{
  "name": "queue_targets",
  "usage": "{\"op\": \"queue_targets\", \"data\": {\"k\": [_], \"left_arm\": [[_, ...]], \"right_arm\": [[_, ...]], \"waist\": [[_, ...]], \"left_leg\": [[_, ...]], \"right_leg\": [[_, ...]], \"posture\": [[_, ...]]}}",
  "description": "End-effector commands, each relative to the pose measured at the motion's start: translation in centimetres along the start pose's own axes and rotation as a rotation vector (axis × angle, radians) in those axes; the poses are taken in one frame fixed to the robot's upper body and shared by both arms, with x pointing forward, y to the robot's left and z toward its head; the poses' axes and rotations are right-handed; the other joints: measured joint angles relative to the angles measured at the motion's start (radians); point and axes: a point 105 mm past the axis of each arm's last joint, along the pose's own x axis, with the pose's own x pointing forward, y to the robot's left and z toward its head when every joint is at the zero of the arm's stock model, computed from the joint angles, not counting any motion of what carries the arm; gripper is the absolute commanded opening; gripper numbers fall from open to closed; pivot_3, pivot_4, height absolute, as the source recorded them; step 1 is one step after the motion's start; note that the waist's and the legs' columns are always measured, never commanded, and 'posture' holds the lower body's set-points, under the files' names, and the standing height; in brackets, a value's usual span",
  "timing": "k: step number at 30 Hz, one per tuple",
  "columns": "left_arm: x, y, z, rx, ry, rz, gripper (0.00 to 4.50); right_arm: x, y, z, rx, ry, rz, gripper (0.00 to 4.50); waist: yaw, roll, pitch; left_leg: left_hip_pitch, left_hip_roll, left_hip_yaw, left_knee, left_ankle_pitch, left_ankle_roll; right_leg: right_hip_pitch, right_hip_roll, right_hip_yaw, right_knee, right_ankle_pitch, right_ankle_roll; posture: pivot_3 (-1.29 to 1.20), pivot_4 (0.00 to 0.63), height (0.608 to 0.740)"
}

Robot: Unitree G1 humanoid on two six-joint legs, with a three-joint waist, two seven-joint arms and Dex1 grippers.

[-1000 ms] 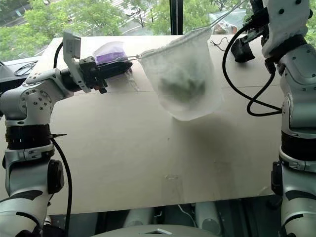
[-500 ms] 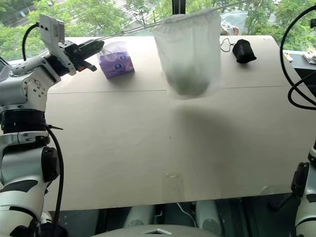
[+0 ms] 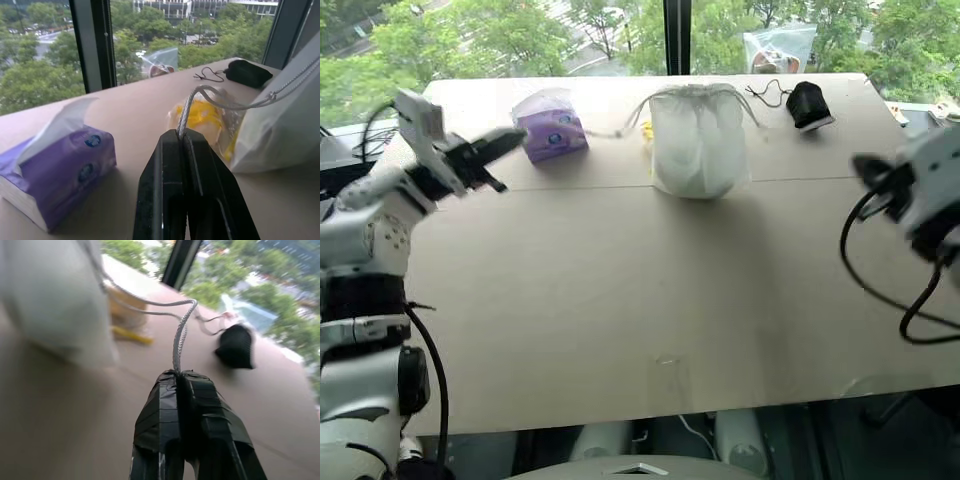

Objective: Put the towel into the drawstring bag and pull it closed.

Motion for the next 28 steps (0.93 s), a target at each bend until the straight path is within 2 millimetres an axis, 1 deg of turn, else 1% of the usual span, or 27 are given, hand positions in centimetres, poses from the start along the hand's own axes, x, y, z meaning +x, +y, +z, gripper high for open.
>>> {"op": "queue_targets", "data": {"k": [1,2,3,5,7,8,9,10,11,14,15,16,18,22,24,28], "left_arm": [[2.6,-2.1,0.3,0.113,-0.025,-0.002,0.06],[3.7,-3.0,-0.5,0.102,-0.026,-0.021,0.06],[4.5,-3.8,-1.1,0.096,-0.020,-0.049,0.06],[5.1,-5.0,-1.9,0.104,0.001,-0.096,0.06],[4.2,-6.4,-2.8,0.066,0.040,-0.186,0.00],[3.4,-7.0,-3.3,0.037,0.064,-0.228,0.57],[2.6,-7.6,-3.8,0.016,0.089,-0.265,0.85],[1.8,-8.0,-4.1,0.004,0.102,-0.289,1.33],[1.1,-8.4,-4.4,-0.017,0.108,-0.297,1.77],[-0.4,-8.9,-5.4,-0.023,0.141,-0.272,3.17],[-1.0,-9.3,-5.7,-0.023,0.148,-0.271,3.55],[-1.6,-9.4,-5.8,-0.031,0.148,-0.258,4.11],[-2.7,-9.4,-6.0,-0.047,0.151,-0.229,4.39],[-4.9,-9.2,-6.2,-0.033,0.181,-0.171,4.39],[-5.7,-9.1,-5.7,-0.022,0.182,-0.148,4.39],[-7.2,-9.3,-4.6,-0.008,0.199,-0.144,4.39]], "right_arm": [[1.1,3.2,0.3,-0.072,0.015,0.131,0.00],[2.0,3.7,-1.0,-0.086,0.061,0.148,0.00],[2.6,4.1,-1.7,-0.110,0.084,0.168,0.00],[3.0,4.3,-2.2,-0.138,0.098,0.194,0.00],[2.4,4.4,-2.5,-0.146,0.101,0.232,0.63],[1.8,4.4,-2.8,-0.148,0.114,0.252,1.00],[1.2,4.3,-3.1,-0.149,0.129,0.266,1.40],[0.6,4.2,-3.4,-0.145,0.140,0.268,1.95],[0.0,4.1,-3.7,-0.138,0.150,0.266,2.36],[-1.5,4.2,-4.4,-0.115,0.162,0.256,3.82],[-2.0,4.4,-4.4,-0.112,0.152,0.256,4.18],[-2.5,4.4,-4.2,-0.102,0.135,0.246,4.50],[-3.3,4.5,-3.7,-0.086,0.099,0.237,4.50],[-5.1,4.1,-2.3,-0.076,0.033,0.184,4.50],[-5.6,4.0,-1.8,-0.084,0.025,0.172,4.50],[-6.3,3.5,-1.3,-0.145,0.034,0.150,4.50]], "waist": [[0.008,0.002,0.003],[0.011,0.002,0.002],[0.016,0.000,0.002],[0.017,0.000,0.002],[0.017,0.000,0.002],[0.015,0.000,0.002],[0.011,0.000,0.002],[0.010,0.000,0.002],[0.010,0.000,0.002],[0.015,0.000,0.002],[0.018,0.000,0.002],[0.019,0.000,0.002],[0.021,0.000,0.002],[0.025,0.000,0.001],[0.025,0.000,0.001],[0.025,0.000,0.001]], "left_leg": [[-0.002,-0.001,0.000,0.002,-0.002,0.005],[-0.002,-0.001,-0.001,0.005,-0.002,0.006],[-0.001,-0.001,-0.003,0.010,-0.001,0.008],[0.006,-0.001,-0.003,0.011,-0.001,0.010],[0.008,-0.001,-0.001,0.012,0.000,0.011],[0.008,-0.001,-0.001,0.011,0.000,0.011],[0.008,-0.001,0.000,0.011,0.000,0.011],[0.008,0.000,0.000,0.010,0.000,0.011],[0.008,0.000,-0.001,0.009,0.000,0.011],[0.007,0.000,-0.002,0.008,-0.001,0.009],[0.007,0.000,-0.003,0.007,-0.001,0.009],[0.007,0.000,-0.003,0.007,-0.001,0.009],[0.007,0.000,-0.003,0.007,-0.002,0.009],[0.008,0.000,-0.002,0.007,-0.002,0.010],[0.009,0.000,-0.002,0.007,-0.002,0.010],[0.008,0.000,-0.003,0.007,-0.002,0.010]], "right_leg": [[-0.001,0.000,0.000,0.000,0.000,0.000],[0.000,0.000,-0.001,0.000,0.001,0.001],[0.003,0.002,-0.002,0.000,0.001,0.002],[0.011,0.003,-0.005,-0.002,0.001,-0.002],[0.012,0.002,-0.003,-0.002,0.001,-0.002],[0.011,0.002,-0.002,-0.002,0.002,-0.003],[0.011,0.002,-0.001,-0.001,0.002,-0.003],[0.011,0.002,0.001,-0.001,0.002,-0.003],[0.011,0.002,0.002,-0.001,0.003,-0.003],[0.010,0.002,0.001,-0.002,0.004,0.000],[0.010,0.002,0.000,-0.002,0.004,0.000],[0.010,0.002,0.001,-0.002,0.004,0.001],[0.010,0.002,0.001,-0.003,0.002,0.004],[0.011,0.000,0.001,-0.004,-0.001,0.001],[0.012,-0.003,0.000,-0.004,-0.001,0.001],[0.011,-0.004,0.000,-0.004,-0.001,0.000]], "posture": [[0.00,0.150,0.740],[0.00,0.150,0.740],[0.00,0.150,0.740],[0.00,0.150,0.740],[0.00,0.150,0.740],[0.00,0.150,0.740],[0.00,0.150,0.740],[0.00,0.150,0.740],[0.00,0.150,0.740],[0.00,0.150,0.740],[0.00,0.150,0.740],[0.00,0.150,0.740],[0.00,0.150,0.740],[0.00,0.150,0.740],[0.00,0.150,0.740],[0.00,0.150,0.740]]}}
